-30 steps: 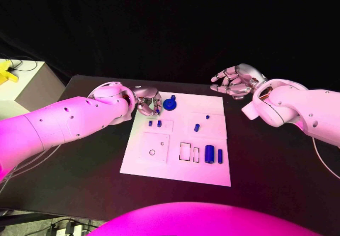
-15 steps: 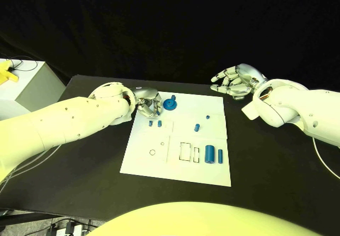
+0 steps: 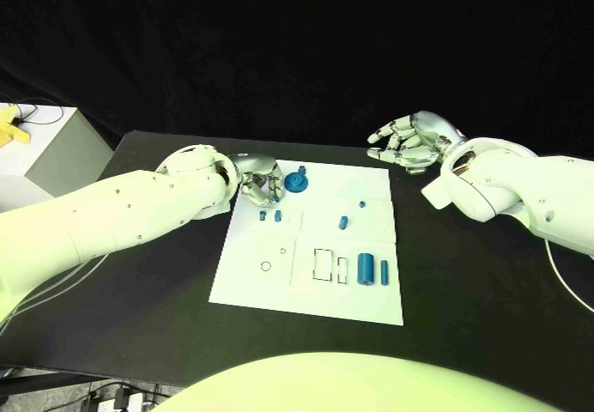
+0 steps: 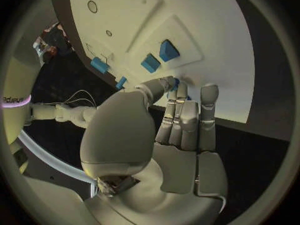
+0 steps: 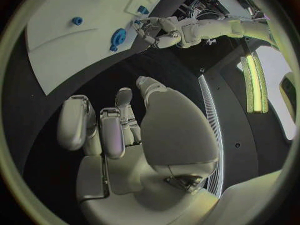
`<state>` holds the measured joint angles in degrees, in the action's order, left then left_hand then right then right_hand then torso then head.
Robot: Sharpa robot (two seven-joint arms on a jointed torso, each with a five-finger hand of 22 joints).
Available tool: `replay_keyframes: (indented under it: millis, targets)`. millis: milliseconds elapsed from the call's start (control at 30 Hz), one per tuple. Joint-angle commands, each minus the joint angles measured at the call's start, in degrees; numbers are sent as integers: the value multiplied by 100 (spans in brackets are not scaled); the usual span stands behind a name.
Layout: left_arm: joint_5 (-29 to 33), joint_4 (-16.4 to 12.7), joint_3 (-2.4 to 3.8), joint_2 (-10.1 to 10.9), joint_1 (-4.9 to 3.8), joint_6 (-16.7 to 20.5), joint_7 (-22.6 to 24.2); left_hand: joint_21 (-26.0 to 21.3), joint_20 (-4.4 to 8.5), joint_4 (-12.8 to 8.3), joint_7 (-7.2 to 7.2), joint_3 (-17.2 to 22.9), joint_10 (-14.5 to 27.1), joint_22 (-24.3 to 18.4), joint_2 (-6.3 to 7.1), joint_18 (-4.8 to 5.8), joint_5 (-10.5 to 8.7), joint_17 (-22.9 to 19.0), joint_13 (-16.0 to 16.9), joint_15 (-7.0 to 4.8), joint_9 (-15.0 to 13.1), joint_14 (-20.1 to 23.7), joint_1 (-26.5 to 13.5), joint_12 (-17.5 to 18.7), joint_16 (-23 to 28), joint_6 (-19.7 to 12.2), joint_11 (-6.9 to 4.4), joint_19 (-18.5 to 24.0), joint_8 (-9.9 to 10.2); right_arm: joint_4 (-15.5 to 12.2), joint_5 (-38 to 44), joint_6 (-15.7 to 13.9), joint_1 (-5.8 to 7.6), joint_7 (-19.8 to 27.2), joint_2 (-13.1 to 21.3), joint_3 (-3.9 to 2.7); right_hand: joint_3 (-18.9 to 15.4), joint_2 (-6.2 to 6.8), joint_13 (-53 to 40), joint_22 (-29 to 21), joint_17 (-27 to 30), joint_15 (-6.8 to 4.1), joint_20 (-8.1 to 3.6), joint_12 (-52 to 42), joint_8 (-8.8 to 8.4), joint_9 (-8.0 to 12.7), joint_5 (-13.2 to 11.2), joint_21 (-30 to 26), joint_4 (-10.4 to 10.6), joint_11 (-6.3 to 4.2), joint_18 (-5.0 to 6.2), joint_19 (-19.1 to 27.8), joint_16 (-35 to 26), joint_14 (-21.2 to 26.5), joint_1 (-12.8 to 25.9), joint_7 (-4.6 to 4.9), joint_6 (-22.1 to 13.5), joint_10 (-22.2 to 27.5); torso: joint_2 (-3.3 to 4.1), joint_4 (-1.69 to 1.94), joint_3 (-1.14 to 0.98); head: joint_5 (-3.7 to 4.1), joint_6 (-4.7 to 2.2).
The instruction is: Assemble the parts on the task board
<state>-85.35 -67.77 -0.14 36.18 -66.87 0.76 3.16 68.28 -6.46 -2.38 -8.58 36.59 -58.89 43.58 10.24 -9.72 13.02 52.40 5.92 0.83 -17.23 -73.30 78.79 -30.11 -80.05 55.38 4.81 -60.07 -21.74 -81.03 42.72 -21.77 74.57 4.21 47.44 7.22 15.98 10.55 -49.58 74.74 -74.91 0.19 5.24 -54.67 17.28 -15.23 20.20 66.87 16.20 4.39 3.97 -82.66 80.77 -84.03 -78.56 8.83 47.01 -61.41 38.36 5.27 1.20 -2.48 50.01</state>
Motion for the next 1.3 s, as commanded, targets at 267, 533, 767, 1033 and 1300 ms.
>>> replay_keyframes:
  millis: [267,533,767,1033,1300]
  targets:
    - [-44,7,-21,-34,18,-151,-31,68,2,-50,21,-70,-128,63,-10,38,-26,123,44,-8,-21,-33,36,27,-61,110,-29,-6,47,-12,21,55,-4,66,6,-1,56,12,39,-7,-64,-57,12,39,37,-9,43,-28,6,-26,88,32,-25,-135,50,37,5,6,-5,2,-2,11,-1]
    - [-60,18,-26,-25,22,-165,-58,32,8,-61,14,-101,-104,-17,2,21,-21,83,63,-7,-14,3,29,41,-53,79,-21,60,98,-7,21,57,-4,68,6,-1,56,12,39,-7,-64,-57,12,39,37,-9,43,-28,6,-26,88,32,-25,-135,50,37,5,6,-8,6,-2,5,-1]
    - [-63,6,-27,-1,25,-105,-71,-31,-17,-88,-31,-136,-4,-143,18,-1,-14,2,130,31,44,103,21,65,-44,-109,21,185,316,-1,21,48,-4,74,6,-1,60,16,58,-19,-58,-57,11,53,39,-9,47,-46,6,-26,91,37,-30,-133,55,37,3,12,-11,2,0,-2,-1]
    - [-56,-9,-27,5,28,-56,-72,-61,-39,-113,-57,-135,92,-204,57,-18,-9,-36,231,41,158,176,-2,57,-65,-419,21,261,630,5,21,42,-4,81,3,-1,62,23,82,-35,-43,-57,11,72,39,-8,50,-72,6,-25,96,45,-42,-128,59,38,-3,26,-9,0,0,-7,-1]
    - [-54,-14,-27,19,31,-17,-98,-45,-36,-120,-64,-141,82,-176,74,-12,-7,-29,274,35,193,176,-12,23,-78,-508,14,244,712,8,21,38,-6,84,4,-1,64,29,92,-44,-32,-56,11,80,38,-8,52,-87,5,-25,98,49,-50,-124,61,39,-8,32,-8,0,-2,-7,-1]
